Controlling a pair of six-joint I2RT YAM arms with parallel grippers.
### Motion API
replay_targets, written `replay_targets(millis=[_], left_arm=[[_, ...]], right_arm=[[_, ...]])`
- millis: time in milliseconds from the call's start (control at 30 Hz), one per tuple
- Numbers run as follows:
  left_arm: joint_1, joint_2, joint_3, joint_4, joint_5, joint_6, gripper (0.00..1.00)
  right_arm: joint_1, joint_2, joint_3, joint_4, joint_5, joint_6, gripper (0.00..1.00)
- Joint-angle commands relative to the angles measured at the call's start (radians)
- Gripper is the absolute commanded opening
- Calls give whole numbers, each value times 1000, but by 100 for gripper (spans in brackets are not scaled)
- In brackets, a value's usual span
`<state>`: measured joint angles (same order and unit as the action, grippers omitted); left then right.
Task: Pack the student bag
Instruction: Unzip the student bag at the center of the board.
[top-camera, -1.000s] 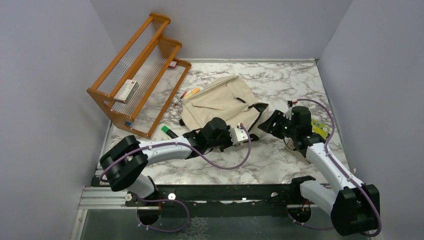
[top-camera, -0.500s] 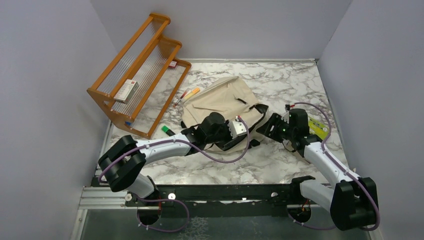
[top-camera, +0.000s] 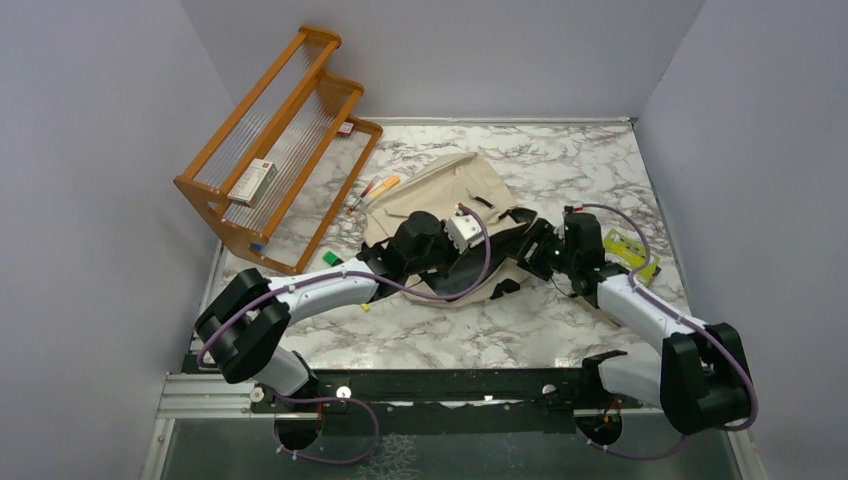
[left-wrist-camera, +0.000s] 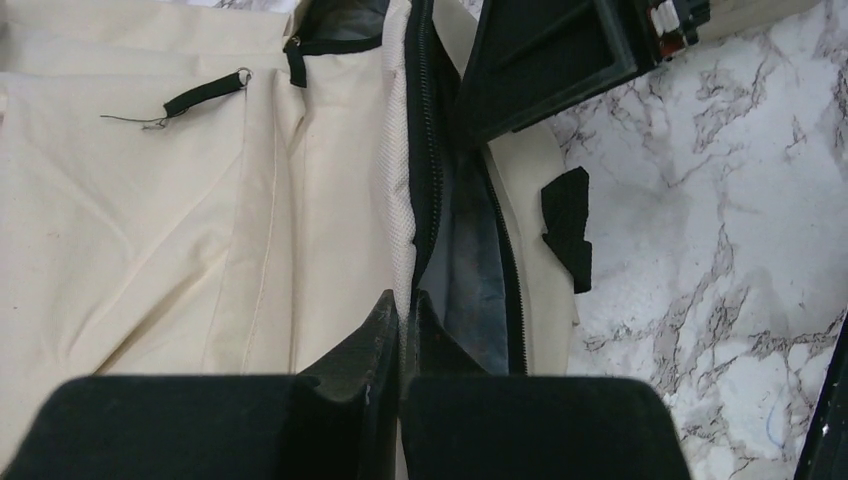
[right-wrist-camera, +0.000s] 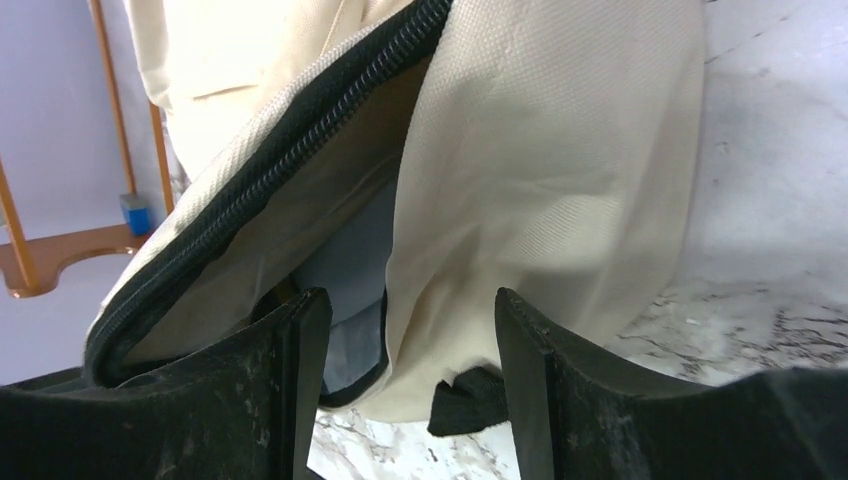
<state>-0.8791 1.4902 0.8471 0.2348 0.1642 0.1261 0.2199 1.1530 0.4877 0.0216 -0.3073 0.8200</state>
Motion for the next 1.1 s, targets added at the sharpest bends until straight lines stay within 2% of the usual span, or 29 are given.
replay_targets(millis=[0, 133, 233, 367, 467, 600, 700, 867, 1067], left_arm=[[32, -19, 50, 44, -20, -77, 0], [49, -29, 46, 61, -12, -105, 0], [53, -36, 27, 78, -12, -114, 0], [58, -38, 25, 81, -3, -122, 0], [70, -45, 48, 64, -3, -151, 0], [82, -46, 117, 19, -27, -152, 0], [88, -32, 207, -52, -68, -162, 0], [114, 26, 419, -224, -132, -200, 0], [232, 110, 510, -321, -71, -305, 0]], right_arm=[[56, 80, 72, 28, 105, 48, 65], [80, 165, 114, 15, 136, 51, 63], [84, 208, 119, 42, 141, 40, 57], [84, 230, 149, 4, 174, 1, 39], [84, 183, 164, -46, 226, -29, 27], [84, 121, 194, -86, 256, -107, 10], [82, 139, 286, -152, 238, -193, 1], [63, 195, 437, -291, 239, -316, 0], [-32, 278, 557, -402, 202, -418, 1]])
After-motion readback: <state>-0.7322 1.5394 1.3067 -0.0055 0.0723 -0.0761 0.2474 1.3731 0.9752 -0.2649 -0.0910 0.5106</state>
